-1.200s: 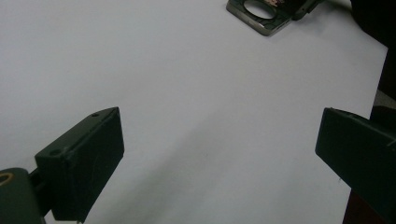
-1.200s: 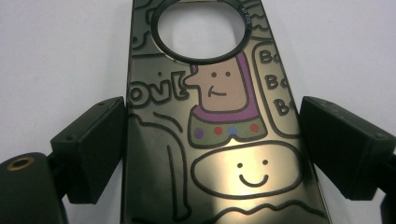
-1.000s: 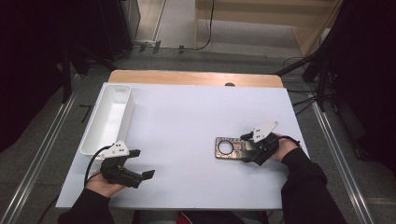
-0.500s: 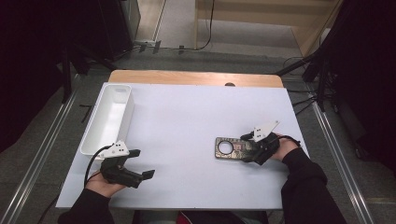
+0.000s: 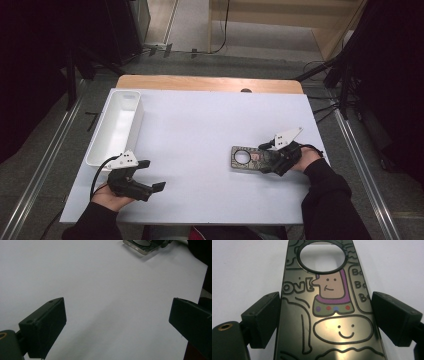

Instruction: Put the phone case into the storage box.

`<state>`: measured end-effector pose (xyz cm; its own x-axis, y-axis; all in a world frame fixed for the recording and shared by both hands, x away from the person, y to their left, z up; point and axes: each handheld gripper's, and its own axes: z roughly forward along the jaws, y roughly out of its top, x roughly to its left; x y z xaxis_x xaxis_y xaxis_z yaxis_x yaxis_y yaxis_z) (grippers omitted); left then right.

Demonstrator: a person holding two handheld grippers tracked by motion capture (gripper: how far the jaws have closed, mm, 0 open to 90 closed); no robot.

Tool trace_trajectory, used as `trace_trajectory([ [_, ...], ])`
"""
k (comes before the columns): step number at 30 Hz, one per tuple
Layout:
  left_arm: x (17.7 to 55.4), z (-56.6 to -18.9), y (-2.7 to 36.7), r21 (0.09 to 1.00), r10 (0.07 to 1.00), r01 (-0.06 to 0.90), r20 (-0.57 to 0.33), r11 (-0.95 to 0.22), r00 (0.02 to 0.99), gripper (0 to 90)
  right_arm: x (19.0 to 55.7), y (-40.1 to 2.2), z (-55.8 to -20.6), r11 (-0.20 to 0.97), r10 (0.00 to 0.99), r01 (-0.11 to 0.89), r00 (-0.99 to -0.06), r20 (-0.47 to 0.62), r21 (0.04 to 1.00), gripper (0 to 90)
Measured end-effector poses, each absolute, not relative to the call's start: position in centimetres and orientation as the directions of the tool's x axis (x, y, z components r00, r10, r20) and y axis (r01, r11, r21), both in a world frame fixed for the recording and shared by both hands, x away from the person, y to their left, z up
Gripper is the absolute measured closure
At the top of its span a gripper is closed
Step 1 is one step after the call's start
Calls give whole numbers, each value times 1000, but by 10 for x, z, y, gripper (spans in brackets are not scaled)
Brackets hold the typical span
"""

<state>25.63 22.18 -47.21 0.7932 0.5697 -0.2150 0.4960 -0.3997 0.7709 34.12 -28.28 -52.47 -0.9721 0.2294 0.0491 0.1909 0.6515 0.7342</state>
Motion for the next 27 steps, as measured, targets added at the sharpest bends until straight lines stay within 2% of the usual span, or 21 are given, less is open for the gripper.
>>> trace_trajectory([
  [8,256,-472,222,769,569,497,-216,-401,793,10,339,-281,-513,619,258,218,-964,66,754,107],
  [15,256,-471,223,772,573,500,-220,-392,789,10,335,-274,-505,636,286,255,-955,84,729,107],
  [27,256,-471,223,774,574,501,-223,-388,788,10,330,-269,-493,568,340,352,-923,178,744,107],
])
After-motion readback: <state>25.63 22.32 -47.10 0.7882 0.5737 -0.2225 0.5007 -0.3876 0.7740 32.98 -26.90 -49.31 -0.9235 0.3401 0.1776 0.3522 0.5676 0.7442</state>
